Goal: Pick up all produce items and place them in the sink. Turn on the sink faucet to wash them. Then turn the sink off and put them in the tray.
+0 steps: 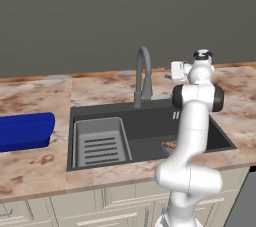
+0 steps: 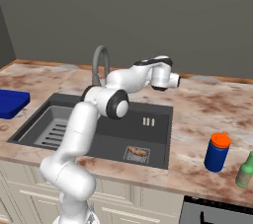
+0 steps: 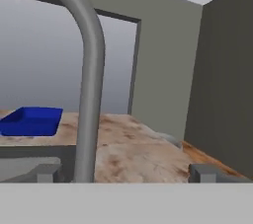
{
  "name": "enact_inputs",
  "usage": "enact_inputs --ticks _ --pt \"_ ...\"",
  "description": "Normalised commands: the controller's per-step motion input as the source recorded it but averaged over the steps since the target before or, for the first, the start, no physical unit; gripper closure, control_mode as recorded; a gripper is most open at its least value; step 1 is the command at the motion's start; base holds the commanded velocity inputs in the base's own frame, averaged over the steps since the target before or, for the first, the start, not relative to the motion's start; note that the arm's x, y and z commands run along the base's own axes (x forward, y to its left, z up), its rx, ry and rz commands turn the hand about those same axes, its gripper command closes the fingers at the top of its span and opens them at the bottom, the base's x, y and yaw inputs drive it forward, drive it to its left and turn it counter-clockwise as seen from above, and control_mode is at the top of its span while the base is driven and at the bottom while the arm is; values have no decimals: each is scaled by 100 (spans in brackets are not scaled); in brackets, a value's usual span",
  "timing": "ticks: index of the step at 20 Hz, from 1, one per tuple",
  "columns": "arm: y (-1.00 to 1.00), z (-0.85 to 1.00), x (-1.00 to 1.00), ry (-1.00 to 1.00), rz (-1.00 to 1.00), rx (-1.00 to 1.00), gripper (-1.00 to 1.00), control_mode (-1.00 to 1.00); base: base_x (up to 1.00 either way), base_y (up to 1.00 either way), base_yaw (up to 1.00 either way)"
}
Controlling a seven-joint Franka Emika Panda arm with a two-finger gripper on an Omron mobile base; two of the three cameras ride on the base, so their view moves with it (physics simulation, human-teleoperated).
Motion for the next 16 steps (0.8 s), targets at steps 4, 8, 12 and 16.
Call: enact_inputs --ticks 4,8,12,16 --pt "-22 26 -60 -9 -2 0 -100 -100 0 0 0" --pt "-16 31 -63 -6 -7 0 -100 -100 0 0 0" --pt "-6 31 -63 -3 -13 0 -100 -100 0 0 0" --pt "-4 34 -58 0 -16 0 -100 -100 0 0 0"
